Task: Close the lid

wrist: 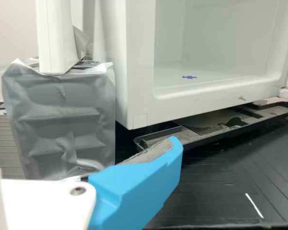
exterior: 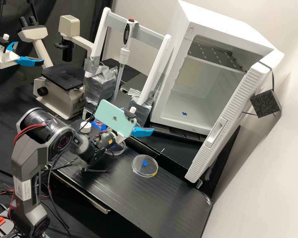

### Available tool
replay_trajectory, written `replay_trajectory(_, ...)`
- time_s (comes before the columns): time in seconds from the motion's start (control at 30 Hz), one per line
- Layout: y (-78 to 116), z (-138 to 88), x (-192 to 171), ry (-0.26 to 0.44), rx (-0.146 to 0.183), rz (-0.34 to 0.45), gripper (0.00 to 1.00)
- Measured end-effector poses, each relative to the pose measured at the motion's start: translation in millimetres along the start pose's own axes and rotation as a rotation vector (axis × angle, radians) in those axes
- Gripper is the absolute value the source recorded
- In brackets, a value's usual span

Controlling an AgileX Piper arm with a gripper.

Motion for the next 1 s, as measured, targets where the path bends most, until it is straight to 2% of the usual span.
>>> replay_trajectory(0.37, 0.5, 4, -4, 0.0, -0.001, 0.014, 1.0)
replay_trajectory(0.6, 19.1, 26, -32, -0.053, -0.001, 0.101, 1.0)
replay_trajectory(0.73, 34.2, 39, -56, -0.066, 0.01, 0.165, 1.0)
replay_trajectory(1.0, 48.5, 57, -93, -0.079, -0.024, 0.241, 1.0)
